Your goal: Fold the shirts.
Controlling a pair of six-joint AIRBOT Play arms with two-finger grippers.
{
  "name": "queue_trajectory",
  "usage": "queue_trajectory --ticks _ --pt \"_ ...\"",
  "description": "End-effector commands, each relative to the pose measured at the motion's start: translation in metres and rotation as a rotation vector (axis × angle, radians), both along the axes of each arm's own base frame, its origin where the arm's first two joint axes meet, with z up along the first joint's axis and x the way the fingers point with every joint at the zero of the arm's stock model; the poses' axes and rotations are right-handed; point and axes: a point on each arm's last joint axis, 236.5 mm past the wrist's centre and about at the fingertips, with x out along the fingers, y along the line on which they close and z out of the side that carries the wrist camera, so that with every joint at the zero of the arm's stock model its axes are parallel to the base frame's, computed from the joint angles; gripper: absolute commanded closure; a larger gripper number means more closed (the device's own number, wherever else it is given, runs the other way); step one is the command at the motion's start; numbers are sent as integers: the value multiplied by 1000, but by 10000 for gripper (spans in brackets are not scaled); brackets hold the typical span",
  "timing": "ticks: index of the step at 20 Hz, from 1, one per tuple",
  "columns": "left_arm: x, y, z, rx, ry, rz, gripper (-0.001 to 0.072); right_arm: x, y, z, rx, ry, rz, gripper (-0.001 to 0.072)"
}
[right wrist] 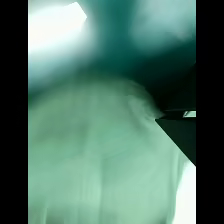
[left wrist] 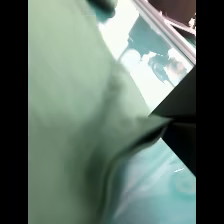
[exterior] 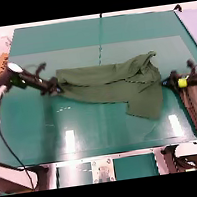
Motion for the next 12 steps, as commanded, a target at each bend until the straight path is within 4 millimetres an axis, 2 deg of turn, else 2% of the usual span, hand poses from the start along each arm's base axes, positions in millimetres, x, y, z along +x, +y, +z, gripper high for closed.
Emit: queue_trajectory --ticks 1,3,4,5,7,8,9,11,12 --pt "27 -3 126 -9 -317 -37 689 46 7 141 38 -358 2 694" --pt "28 -3 237 9 -610 -22 688 48 12 253 -67 -604 17 695" --pt "19 -3 292 17 -753 -13 689 40 21 307 -129 -729 30 695" --pt "1 -4 350 24 -910 -2 688 26 31 361 -208 -851 31 694" --pt "-50 -5 447 32 -1182 20 688 -12 53 455 -359 -1078 -5 694" --pt "-79 -6 483 35 -1293 31 688 -38 67 499 -432 -1196 -34 694" --pt "-110 -5 515 40 -1410 51 688 -63 81 534 -491 -1300 -63 694" --pt "-163 3 556 84 -1573 110 688 -119 110 590 -585 -1489 -128 694" --pt "-184 11 569 129 -1635 142 688 -143 119 610 -630 -1565 -172 694"
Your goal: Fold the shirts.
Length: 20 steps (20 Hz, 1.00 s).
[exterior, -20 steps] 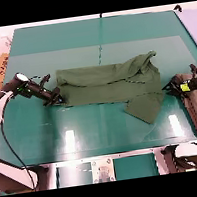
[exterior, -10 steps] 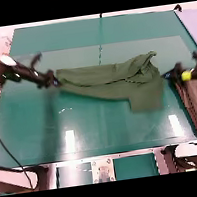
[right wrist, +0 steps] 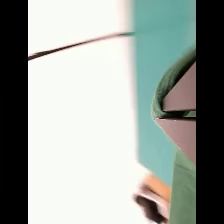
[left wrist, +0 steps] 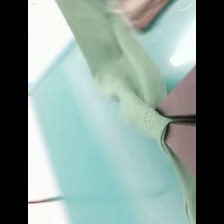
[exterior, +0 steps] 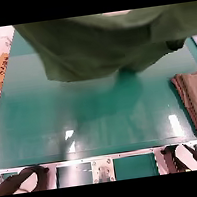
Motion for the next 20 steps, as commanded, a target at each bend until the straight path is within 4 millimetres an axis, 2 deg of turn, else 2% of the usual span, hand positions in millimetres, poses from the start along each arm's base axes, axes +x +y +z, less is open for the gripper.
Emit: queue_trajectory --ticks 1,2,4,6,8,9,11,13,15,17,20 --pt "-91 22 75 25 -312 143 688 -101 45 98 -92 -370 -129 694" --pt "-101 32 81 37 -344 195 687 -116 48 106 -104 -410 -162 694" --pt "-102 55 83 71 -362 305 688 -120 49 103 -93 -392 -179 694" --pt "-90 72 73 108 -323 376 688 -100 42 83 -66 -302 -156 694" --pt "-55 76 44 125 -226 379 687 -66 26 44 -36 -158 -124 694" --pt "-34 74 20 131 -148 359 687 -48 16 21 -9 -80 -110 694" --pt "12 68 -42 143 26 308 687 -10 -10 -37 70 71 -106 694" --pt "64 62 -113 138 197 260 687 29 -35 -110 140 227 -100 694" --pt "111 55 -185 142 342 203 687 64 -51 -181 196 359 -92 694" --pt "148 43 -257 138 484 131 687 100 -54 -254 232 494 -63 693" --pt "192 22 -365 158 661 63 688 155 -44 -357 266 681 -23 694"
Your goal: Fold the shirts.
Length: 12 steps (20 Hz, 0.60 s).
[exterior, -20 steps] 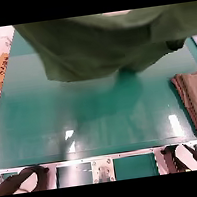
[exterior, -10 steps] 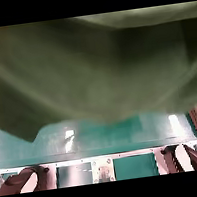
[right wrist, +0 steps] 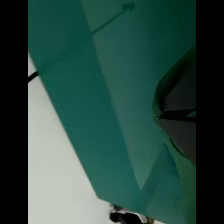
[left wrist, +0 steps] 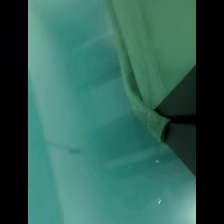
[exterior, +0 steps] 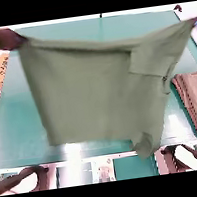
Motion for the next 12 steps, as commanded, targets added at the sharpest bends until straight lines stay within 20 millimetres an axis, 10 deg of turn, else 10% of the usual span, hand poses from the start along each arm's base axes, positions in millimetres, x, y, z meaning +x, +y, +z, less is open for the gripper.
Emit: queue_trajectory --ticks 1,6,12 --pt "44 -24 -125 -28 192 -46 687 56 9 -129 48 213 30 693" --pt "94 -10 -211 -60 277 71 688 132 -1 -214 138 348 47 694" --pt "126 26 -188 -107 236 168 689 169 -17 -211 92 306 71 695"
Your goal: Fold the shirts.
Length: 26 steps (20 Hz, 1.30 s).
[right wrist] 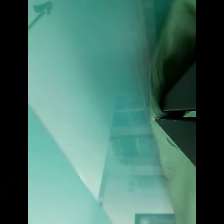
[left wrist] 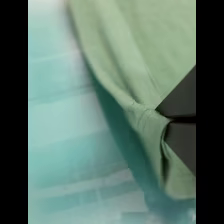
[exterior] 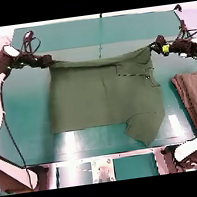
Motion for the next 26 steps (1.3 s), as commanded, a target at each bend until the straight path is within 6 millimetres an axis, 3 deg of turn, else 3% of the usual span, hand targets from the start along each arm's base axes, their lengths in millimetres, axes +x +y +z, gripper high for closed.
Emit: queue_trajectory --ticks 1,3,7,11,17,21,22,23,24,26 --pt "6 24 5 -24 26 42 688 5 -8 -10 -41 20 41 696" --pt "-19 30 -6 -32 130 -7 688 -22 -3 -24 -83 100 145 696" --pt "-70 24 -45 0 332 -100 688 -86 -1 -75 -184 346 286 697" --pt "-122 23 -71 3 533 -155 688 -125 -6 -91 -240 456 319 696" --pt "-136 29 -97 22 596 -107 688 -143 -2 -102 -221 514 331 695" --pt "-143 26 -99 3 630 -95 687 -145 -1 -101 -201 535 319 671" --pt "-152 24 -96 -5 664 -114 622 -150 0 -98 -187 553 329 455" --pt "-162 23 -91 -14 710 -124 239 -157 -1 -93 -177 583 341 302" --pt "-169 24 -87 -23 757 -112 46 -162 -6 -86 -180 612 340 341" --pt "-181 30 -72 -41 836 -92 42 -170 -17 -65 -193 620 313 448"
